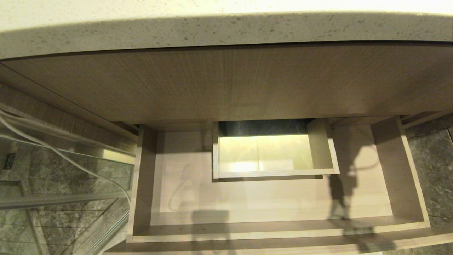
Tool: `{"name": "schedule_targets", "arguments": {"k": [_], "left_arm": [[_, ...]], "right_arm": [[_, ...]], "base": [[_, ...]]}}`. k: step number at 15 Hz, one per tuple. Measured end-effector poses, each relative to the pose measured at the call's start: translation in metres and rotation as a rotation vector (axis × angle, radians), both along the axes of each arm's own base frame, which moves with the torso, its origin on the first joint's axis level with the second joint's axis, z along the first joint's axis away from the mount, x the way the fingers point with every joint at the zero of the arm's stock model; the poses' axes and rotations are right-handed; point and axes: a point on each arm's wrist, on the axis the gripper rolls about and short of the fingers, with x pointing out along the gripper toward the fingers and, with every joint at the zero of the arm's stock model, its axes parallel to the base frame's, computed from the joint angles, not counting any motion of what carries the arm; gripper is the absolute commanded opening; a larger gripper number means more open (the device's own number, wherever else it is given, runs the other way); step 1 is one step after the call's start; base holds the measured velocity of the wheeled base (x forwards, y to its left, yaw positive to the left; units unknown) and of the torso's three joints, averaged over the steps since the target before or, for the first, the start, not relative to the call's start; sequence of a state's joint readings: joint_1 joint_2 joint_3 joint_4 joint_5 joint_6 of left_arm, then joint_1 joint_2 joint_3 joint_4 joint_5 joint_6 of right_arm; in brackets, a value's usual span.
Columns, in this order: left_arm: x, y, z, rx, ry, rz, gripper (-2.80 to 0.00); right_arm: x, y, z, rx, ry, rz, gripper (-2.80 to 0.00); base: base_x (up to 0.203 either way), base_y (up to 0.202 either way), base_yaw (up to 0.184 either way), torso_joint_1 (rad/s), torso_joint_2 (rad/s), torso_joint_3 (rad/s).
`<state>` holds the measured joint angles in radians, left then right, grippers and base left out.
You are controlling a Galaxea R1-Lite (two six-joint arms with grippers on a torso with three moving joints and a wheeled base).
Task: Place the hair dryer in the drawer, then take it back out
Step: Pick up the hairdryer
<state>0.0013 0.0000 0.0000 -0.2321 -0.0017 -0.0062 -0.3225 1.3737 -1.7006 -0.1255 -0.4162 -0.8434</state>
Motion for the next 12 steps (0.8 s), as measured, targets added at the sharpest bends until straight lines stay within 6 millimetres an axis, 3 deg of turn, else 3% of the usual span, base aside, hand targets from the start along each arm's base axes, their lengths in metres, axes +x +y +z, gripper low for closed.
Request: {"name": "schedule_targets", "arguments": {"k": [1,2,7,12], "left_arm": [[0.000,0.000,0.000,0.000,0.000,0.000,-2.80],[0.000,0.000,0.000,0.000,0.000,0.000,-2.80],[0.000,0.000,0.000,0.000,0.000,0.000,-2.80],[0.000,0.000,0.000,0.000,0.000,0.000,-2.80]], "right_arm": [[0.001,0.000,0.001,-0.004,-0.002,0.006,-2.70],[0.001,0.000,0.002,-0.006,0.000,0.007,0.00],[0.003,0.000,-0.002,0.007,0.050,0.010,0.00],[-0.008,0.004,-0.002,0.018,0.073,0.011,0.00]], "base": [[0.000,0.000,0.000,0.000,0.00,0.000],[0.000,0.000,0.000,0.000,0.00,0.000],[0.000,0.000,0.000,0.000,0.00,0.000],[0.000,0.000,0.000,0.000,0.00,0.000]]}}
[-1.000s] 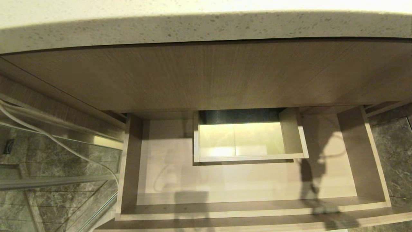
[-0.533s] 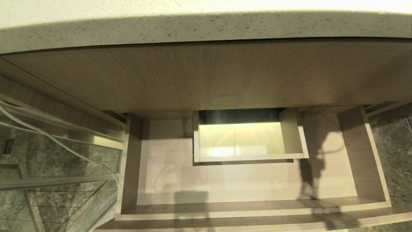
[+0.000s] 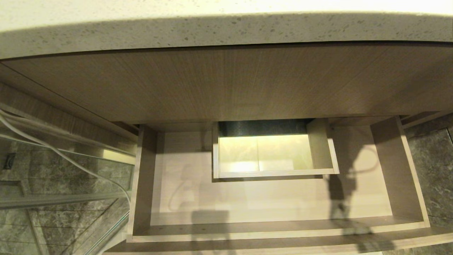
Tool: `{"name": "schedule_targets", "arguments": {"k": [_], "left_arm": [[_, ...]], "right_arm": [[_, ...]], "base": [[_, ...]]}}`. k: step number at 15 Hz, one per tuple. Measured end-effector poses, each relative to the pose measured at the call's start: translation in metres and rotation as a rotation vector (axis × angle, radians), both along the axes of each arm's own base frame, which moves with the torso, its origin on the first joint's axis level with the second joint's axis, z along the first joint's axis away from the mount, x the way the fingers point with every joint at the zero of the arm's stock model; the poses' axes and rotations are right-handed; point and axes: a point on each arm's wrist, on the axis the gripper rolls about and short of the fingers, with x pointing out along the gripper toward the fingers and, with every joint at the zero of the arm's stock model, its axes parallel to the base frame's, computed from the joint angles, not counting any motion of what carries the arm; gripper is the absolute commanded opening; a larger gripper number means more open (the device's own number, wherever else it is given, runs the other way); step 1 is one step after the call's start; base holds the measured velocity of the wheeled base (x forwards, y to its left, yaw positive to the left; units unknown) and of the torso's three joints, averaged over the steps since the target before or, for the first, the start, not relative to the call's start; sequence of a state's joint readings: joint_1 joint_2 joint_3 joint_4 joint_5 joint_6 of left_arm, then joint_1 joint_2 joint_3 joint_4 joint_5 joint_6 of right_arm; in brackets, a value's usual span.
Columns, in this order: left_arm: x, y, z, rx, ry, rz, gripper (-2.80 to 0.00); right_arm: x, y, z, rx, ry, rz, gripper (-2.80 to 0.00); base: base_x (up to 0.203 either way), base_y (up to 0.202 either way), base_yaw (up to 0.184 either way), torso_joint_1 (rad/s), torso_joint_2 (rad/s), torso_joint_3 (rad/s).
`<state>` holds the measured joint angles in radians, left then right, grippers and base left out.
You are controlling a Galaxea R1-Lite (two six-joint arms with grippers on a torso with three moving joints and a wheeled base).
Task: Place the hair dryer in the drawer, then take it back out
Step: Pick up the hairdryer
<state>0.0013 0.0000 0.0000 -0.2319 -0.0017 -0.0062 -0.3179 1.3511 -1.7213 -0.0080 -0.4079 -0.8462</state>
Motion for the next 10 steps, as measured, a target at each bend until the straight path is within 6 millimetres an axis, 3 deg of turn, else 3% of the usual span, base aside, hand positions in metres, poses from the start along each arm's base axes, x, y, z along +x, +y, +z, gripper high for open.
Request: {"name": "schedule_targets", "arguments": {"k": [10], "left_arm": [[0.0000,0.0000,0.0000,0.000,0.000,0.000,-2.80]], "right_arm": [[0.0019,-0.0007,0.0011,0.022,0.023,0.003,0.00]], "base": [[0.000,0.000,0.000,0.000,0.00,0.000]]}}
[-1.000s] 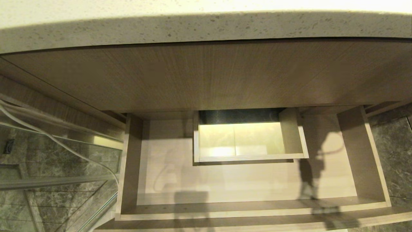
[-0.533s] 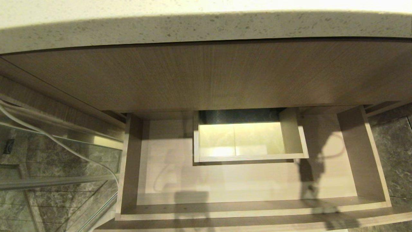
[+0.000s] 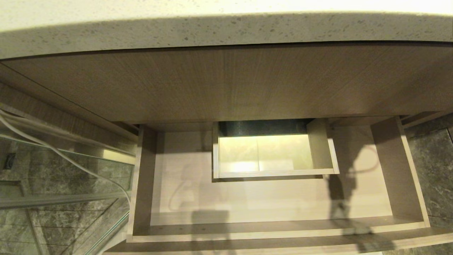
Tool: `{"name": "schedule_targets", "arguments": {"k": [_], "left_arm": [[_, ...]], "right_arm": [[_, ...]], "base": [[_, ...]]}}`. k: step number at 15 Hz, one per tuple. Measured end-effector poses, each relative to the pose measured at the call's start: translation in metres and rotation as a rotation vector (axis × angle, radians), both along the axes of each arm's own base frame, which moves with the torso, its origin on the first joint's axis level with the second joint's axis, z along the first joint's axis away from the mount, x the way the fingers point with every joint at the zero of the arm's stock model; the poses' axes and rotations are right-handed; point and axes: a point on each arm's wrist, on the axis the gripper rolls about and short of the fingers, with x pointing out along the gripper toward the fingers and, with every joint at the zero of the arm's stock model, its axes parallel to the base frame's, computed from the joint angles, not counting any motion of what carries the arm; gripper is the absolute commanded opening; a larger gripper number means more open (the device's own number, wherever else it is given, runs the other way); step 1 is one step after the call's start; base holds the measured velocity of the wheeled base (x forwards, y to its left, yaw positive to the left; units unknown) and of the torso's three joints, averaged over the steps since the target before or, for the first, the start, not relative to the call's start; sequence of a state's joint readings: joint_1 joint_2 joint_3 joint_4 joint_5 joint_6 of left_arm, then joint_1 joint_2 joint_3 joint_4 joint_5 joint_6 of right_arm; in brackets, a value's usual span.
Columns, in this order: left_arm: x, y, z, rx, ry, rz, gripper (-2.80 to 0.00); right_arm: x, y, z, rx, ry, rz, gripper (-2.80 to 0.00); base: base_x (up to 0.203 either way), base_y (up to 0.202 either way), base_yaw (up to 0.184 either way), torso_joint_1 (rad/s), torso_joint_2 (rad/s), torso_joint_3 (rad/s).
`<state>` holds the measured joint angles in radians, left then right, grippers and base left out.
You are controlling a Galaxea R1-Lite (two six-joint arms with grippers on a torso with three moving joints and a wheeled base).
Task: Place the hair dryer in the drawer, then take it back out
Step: Pick up the hairdryer
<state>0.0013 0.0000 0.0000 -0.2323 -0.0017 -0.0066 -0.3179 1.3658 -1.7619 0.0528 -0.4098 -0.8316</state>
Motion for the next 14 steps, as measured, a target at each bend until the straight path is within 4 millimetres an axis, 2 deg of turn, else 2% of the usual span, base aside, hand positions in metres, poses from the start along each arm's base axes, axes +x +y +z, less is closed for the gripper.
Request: {"name": "schedule_targets", "arguments": {"k": [5,14], "left_arm": [[0.000,0.000,0.000,0.001,0.000,0.001,-2.80],[0.000,0.000,0.000,0.000,0.000,0.000,-2.80]], "right_arm": [[0.016,-0.005,0.006,-0.011,-0.036,0.000,0.00],[0.048,-0.016,0.004,-0.015,-0.049,-0.001,0.00]], "base": [[0.000,0.000,0.000,0.000,0.00,0.000],[0.000,0.000,0.000,0.000,0.00,0.000]]}}
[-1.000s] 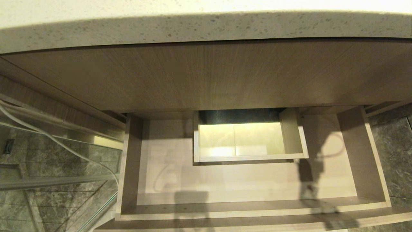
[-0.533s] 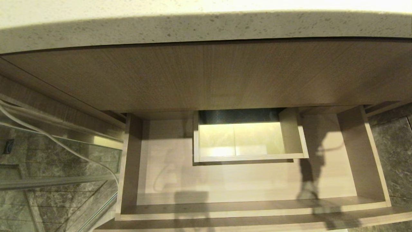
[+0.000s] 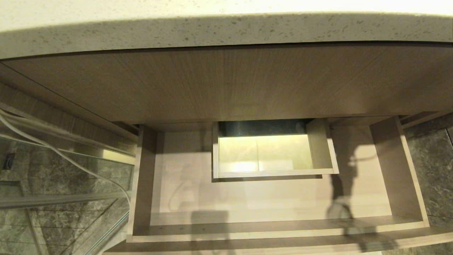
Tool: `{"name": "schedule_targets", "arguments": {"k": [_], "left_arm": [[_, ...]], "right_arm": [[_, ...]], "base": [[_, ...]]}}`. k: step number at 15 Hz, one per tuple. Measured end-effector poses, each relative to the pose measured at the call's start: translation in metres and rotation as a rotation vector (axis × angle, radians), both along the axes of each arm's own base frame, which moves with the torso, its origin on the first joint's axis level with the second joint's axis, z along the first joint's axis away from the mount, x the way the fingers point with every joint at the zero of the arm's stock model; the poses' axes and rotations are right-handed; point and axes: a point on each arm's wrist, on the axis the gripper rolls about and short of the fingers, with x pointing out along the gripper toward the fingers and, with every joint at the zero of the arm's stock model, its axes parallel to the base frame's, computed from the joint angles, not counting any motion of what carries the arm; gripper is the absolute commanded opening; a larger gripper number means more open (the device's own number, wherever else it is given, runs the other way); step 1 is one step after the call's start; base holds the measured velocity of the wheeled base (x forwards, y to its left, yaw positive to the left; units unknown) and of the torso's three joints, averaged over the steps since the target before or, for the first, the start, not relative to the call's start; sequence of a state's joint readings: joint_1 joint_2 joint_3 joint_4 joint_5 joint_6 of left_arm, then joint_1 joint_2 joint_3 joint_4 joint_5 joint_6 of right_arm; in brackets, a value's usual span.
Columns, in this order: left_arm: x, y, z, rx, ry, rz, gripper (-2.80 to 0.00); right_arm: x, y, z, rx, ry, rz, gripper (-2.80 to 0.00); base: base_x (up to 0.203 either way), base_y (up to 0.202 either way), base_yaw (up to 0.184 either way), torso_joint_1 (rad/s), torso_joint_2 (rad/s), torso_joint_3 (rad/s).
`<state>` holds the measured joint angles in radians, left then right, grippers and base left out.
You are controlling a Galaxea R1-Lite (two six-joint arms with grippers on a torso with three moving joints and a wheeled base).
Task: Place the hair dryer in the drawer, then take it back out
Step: Pick up the hairdryer
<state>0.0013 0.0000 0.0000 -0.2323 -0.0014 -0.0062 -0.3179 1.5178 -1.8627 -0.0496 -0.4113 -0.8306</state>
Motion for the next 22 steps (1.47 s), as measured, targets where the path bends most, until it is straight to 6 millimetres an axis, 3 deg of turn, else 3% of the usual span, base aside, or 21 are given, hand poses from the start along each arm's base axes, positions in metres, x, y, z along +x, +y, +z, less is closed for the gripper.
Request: {"name": "schedule_targets", "arguments": {"k": [8,9,22], "left_arm": [[0.000,0.000,0.000,0.000,0.000,0.000,-2.80],[0.000,0.000,0.000,0.001,0.001,0.000,-2.80],[0.000,0.000,0.000,0.000,0.000,0.000,-2.80]], "right_arm": [[0.019,-0.006,-0.003,0.002,0.015,0.003,0.00],[0.020,-0.006,-0.003,0.002,0.019,0.005,-2.80],[0.013,-0.001,-0.003,0.001,0.036,0.013,-2.80]], "base": [[0.000,0.000,0.000,0.000,0.00,0.000],[0.000,0.000,0.000,0.000,0.00,0.000],[0.000,0.000,0.000,0.000,0.00,0.000]]}}
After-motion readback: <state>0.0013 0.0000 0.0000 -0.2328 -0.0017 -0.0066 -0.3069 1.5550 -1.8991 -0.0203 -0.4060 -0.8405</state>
